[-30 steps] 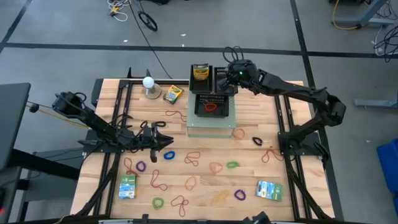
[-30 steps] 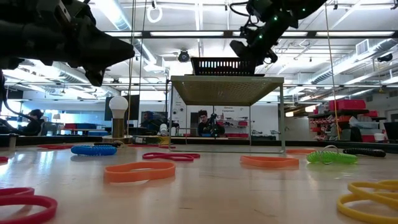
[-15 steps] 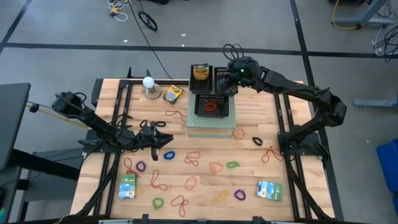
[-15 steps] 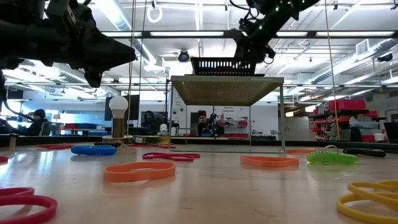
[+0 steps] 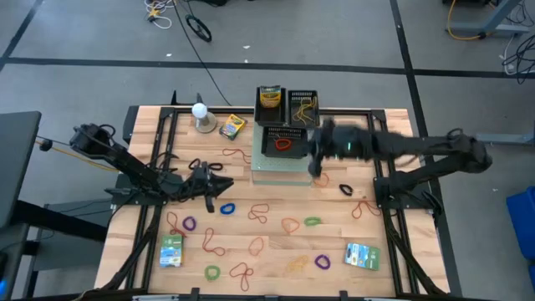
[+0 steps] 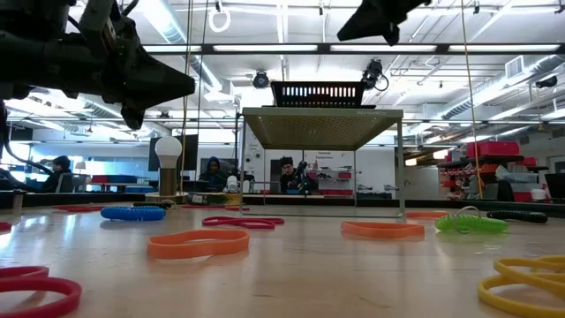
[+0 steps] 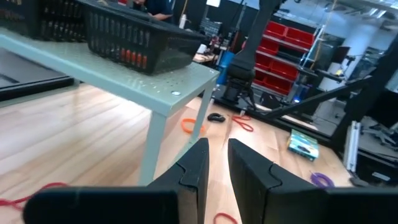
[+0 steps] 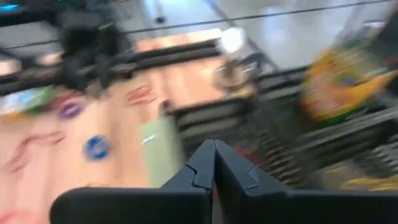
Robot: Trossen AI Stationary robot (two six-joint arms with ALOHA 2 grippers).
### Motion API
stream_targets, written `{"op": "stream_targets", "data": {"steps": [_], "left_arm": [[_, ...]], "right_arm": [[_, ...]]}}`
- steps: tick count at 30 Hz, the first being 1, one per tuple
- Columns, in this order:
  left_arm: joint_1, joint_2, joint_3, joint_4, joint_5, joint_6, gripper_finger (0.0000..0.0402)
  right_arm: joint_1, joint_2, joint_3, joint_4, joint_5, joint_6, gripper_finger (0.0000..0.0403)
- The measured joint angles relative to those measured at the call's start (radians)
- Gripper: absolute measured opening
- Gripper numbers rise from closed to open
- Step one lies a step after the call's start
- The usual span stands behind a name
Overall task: Pick & Place Office Desk Supplies
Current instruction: Put the green spring keychain into the bottom black bin on the shelf
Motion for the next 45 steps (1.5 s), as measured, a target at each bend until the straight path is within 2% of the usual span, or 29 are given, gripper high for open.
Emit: {"op": "stream_targets", "data": {"steps": [4,7,11,16,22,25,31,36,45], "left_arm": [[0.014,0.000,0.000,-0.023,0.000,0.003,0.0065],[0.014,0.000,0.000,-0.036,0.004,0.014,0.0065],[0.014,0.001,0.000,-0.064,0.004,0.017,0.0065],[0.014,0.021,0.001,-0.065,0.046,0.012,0.0060],[0.015,0.046,0.001,-0.066,0.072,0.008,0.0031],[0.014,0.047,0.002,-0.064,0.086,0.009,0.0008],[0.015,0.047,0.002,-0.063,0.098,0.012,0.0010],[0.030,0.047,0.002,-0.063,0.098,0.006,0.0009],[0.048,0.049,0.002,-0.068,0.098,0.000,0.0009]], "right_arm": [[0.171,-0.005,-0.145,0.077,0.106,0.094,0.0022],[0.288,-0.005,-0.214,0.110,0.158,0.170,0.0011],[0.418,-0.004,-0.249,0.109,0.216,0.269,0.0005],[0.518,0.008,-0.251,0.095,0.267,0.359,0.0028],[0.574,0.090,-0.251,0.042,0.256,0.455,0.0073],[0.591,0.138,-0.251,0.040,0.206,0.479,0.0110],[0.619,0.273,-0.251,-0.038,0.090,0.530,0.0172],[0.620,0.385,-0.251,-0.055,0.068,0.490,0.0175],[0.620,0.507,-0.223,-0.072,0.074,0.379,0.0145]]}}
